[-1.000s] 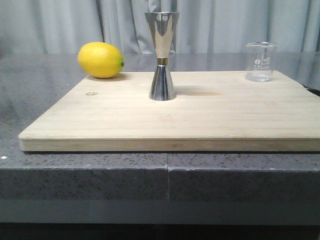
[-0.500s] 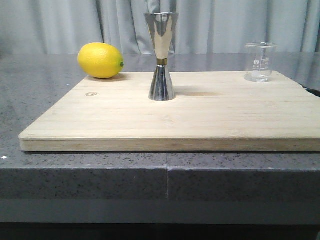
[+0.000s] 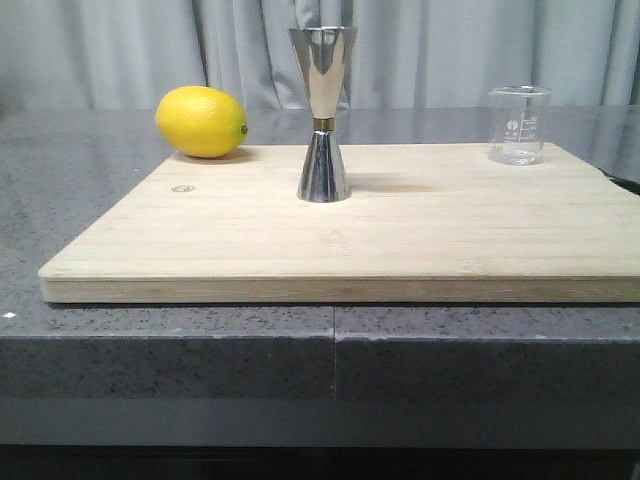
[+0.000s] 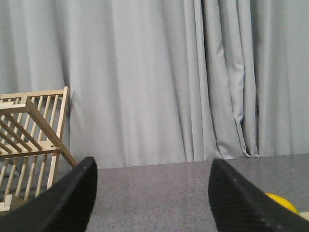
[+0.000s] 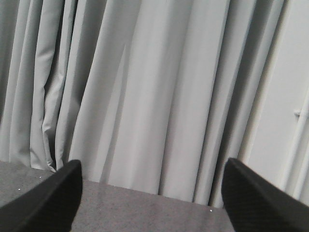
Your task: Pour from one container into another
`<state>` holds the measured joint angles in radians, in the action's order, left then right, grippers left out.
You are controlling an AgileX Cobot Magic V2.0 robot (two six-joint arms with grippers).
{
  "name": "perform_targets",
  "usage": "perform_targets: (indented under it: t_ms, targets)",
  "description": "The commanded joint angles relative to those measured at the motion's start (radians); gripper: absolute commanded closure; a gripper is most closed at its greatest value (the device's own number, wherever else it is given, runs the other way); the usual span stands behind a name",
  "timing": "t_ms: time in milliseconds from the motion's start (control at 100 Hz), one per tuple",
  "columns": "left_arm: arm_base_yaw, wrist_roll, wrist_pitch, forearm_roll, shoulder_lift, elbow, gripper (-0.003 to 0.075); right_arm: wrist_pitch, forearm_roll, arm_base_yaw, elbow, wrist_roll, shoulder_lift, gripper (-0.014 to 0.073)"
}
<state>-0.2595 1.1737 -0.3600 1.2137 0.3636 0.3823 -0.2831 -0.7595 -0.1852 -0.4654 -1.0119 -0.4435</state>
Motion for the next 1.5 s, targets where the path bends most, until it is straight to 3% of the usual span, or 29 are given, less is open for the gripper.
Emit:
perform_targets:
  t_ms: [0, 360, 600, 770, 890, 1080, 1180, 1490]
  targets:
    - [-0.002, 0.008, -0.007, -0.026, -0.062, -0.033, 0.0271, -0.042, -0.023, 0.006, 0.037, -0.014, 0.059, 0.006]
    - [-0.002, 0.008, 0.007, -0.079, -0.148, -0.198, 0.0271, -0.039, -0.023, 0.006, 0.299, -0.019, 0.228, 0.006]
    - [0.06, 0.008, 0.002, -0.079, -0.148, -0.198, 0.0274, -0.134, -0.023, 0.006, 0.32, -0.019, 0.257, 0.006]
    - [0.13, 0.008, 0.007, -0.079, -0.148, -0.198, 0.0374, -0.13, -0.024, 0.006, 0.32, -0.019, 0.257, 0.0066]
    - [0.158, 0.008, 0.009, -0.079, -0.148, -0.198, 0.0507, -0.13, -0.024, 0.006, 0.32, -0.019, 0.257, 0.0174]
    - [0.162, 0.008, 0.009, -0.079, -0.148, -0.198, 0.0736, -0.13, -0.024, 0.006, 0.32, -0.019, 0.257, 0.0522]
    - [0.162, 0.008, 0.009, -0.079, -0.148, -0.198, 0.0741, -0.13, -0.024, 0.006, 0.32, -0.019, 0.257, 0.0664]
    - [0.162, 0.008, 0.009, -0.079, -0.148, -0.198, 0.0741, -0.115, -0.029, 0.006, 0.32, -0.017, 0.257, 0.0661]
